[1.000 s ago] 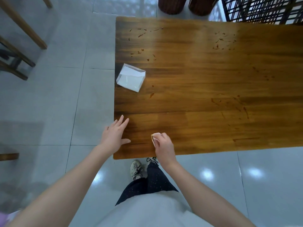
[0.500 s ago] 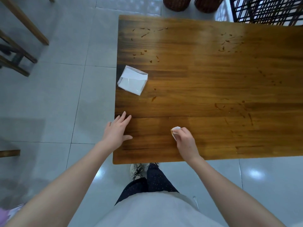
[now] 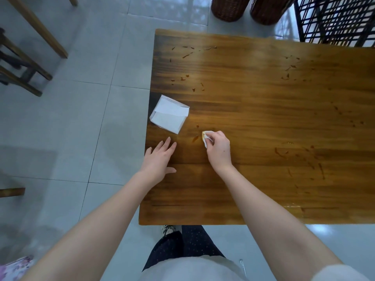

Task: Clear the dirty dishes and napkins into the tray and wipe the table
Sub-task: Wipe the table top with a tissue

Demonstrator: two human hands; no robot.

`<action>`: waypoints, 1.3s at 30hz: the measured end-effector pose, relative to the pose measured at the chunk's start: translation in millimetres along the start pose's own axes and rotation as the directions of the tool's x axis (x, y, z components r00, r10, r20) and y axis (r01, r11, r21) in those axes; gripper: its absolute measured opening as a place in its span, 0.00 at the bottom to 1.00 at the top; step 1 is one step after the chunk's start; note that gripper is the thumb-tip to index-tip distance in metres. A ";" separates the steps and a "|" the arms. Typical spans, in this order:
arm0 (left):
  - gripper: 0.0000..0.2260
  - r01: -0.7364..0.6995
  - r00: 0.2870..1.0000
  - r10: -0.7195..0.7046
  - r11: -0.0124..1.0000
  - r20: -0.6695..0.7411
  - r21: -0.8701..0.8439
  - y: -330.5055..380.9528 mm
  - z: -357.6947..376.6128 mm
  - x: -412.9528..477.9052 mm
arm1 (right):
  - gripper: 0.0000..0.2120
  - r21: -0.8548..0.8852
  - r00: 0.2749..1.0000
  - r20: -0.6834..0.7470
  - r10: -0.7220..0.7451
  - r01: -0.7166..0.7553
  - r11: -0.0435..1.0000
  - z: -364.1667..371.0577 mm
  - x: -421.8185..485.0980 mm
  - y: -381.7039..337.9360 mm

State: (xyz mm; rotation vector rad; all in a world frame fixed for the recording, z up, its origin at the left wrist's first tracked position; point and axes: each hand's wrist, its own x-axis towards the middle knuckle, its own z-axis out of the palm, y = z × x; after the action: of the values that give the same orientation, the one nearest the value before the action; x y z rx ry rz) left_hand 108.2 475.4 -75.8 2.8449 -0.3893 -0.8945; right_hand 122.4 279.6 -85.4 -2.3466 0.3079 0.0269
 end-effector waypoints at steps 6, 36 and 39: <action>0.40 0.021 0.999 -0.021 1.000 -0.028 0.001 1.1 0.9 13.2 | 0.10 -0.018 0.999 0.017 0.027 -0.026 0.999 32.4 1.7 -17.2; 0.42 0.041 0.999 -0.041 0.999 -0.017 -0.011 4.2 -3.4 19.7 | 0.07 -0.171 0.853 0.330 -0.405 0.476 0.863 4.5 46.2 2.4; 0.41 0.000 1.000 -0.002 0.998 -0.024 -0.058 -1.5 -5.2 16.7 | 0.08 -0.134 0.935 0.203 -0.291 0.321 0.938 -6.5 77.0 6.8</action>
State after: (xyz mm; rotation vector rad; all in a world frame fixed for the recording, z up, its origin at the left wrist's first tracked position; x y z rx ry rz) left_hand 124.7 472.3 -80.9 2.8009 -0.3533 -0.8569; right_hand 195.1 254.0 -93.9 -2.5103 -0.1588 0.1171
